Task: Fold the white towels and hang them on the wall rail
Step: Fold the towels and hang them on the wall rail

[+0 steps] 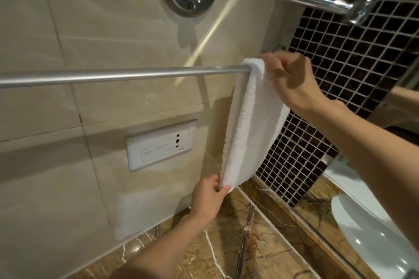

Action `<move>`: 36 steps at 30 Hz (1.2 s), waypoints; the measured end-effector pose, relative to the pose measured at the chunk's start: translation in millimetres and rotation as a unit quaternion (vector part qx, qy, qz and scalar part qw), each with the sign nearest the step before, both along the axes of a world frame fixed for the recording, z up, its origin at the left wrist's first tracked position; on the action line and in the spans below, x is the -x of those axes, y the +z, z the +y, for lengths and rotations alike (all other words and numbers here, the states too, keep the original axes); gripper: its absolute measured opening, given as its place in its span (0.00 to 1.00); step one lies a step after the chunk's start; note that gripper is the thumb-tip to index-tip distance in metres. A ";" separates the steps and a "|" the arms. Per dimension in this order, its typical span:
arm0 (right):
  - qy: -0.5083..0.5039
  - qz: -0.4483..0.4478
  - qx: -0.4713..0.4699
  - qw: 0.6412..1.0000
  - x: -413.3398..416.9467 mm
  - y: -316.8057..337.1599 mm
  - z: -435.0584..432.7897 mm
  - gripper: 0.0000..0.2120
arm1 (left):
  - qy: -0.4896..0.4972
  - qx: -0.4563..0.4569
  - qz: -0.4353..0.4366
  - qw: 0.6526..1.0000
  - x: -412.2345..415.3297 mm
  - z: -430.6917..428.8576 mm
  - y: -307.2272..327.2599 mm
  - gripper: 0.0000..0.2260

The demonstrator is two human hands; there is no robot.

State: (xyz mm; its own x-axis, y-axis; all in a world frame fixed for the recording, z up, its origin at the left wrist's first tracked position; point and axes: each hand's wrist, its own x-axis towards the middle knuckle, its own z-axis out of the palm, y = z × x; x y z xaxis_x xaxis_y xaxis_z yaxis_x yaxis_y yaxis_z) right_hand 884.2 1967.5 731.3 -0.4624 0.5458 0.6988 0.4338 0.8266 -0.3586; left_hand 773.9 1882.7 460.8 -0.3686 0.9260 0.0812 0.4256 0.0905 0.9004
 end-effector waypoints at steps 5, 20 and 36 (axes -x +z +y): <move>-0.021 -0.020 0.029 0.999 1.0 2.4 -10.9 0.22 | -0.001 -0.010 0.016 1.000 12.1 -11.1 2.6 0.07; -0.092 -0.144 0.080 0.982 8.0 -5.5 -112.7 0.25 | 0.015 -0.057 0.052 0.997 54.9 -86.5 82.2 0.19; -0.144 -0.219 0.246 0.933 -10.4 -66.2 -250.9 0.30 | 0.054 -0.045 0.079 0.994 122.1 -257.2 121.1 0.14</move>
